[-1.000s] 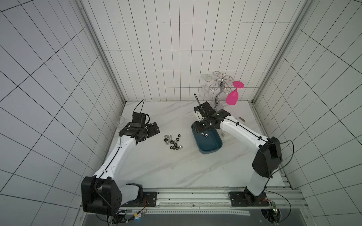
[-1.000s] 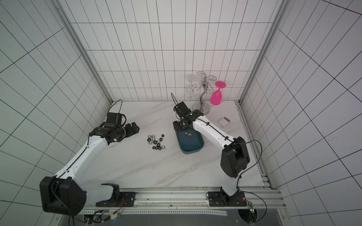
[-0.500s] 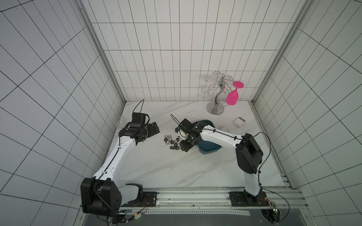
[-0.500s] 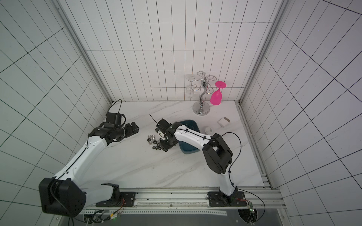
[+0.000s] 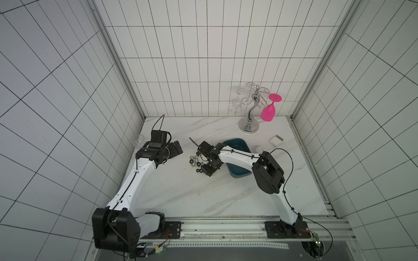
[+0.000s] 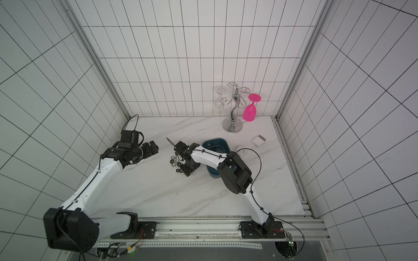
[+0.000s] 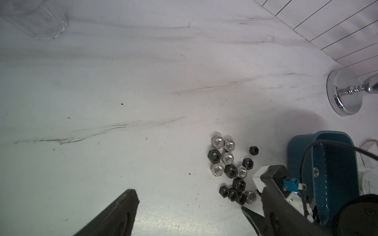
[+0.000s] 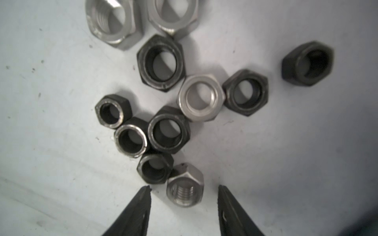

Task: Put the nuts on the desktop into the storage box
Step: Pick up the nut from the center of the board.

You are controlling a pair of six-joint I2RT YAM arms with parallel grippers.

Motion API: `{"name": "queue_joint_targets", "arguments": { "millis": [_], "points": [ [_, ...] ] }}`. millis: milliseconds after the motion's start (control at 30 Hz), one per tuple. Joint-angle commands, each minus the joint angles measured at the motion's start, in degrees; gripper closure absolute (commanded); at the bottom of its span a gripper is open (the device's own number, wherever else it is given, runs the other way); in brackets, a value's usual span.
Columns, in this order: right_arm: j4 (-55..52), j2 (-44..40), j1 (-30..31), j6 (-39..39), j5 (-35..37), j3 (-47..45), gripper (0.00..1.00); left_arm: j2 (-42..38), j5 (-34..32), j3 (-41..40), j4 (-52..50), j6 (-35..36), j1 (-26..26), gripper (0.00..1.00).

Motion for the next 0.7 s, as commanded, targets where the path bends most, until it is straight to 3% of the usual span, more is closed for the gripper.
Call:
{"name": "queue_joint_targets", "arguments": {
  "millis": [0,100,267,400,667],
  "points": [
    [-2.7,2.1,0.4,-1.1,1.6,2.8,0.48,-1.1,-1.3,0.0,-0.8,1.4,0.6,0.02],
    [-3.1,2.6,0.6,-1.1,1.6,3.5,0.52,-1.3,-1.3,-0.1,-0.9,1.7,1.0,0.02],
    [-3.1,2.2,0.9,-1.1,1.9,3.5,0.77,-1.4,-1.1,-0.1,-0.9,1.7,1.2,0.02],
    [-2.6,-1.1,0.8,-0.4,1.8,2.8,0.79,-1.4,-0.6,0.0,-0.9,1.5,1.2,0.02],
    [0.9,-17.0,-3.5,4.5,1.3,-0.4,0.78,-0.7,3.3,0.5,0.7,1.5,1.2,0.02]
  ]
}}
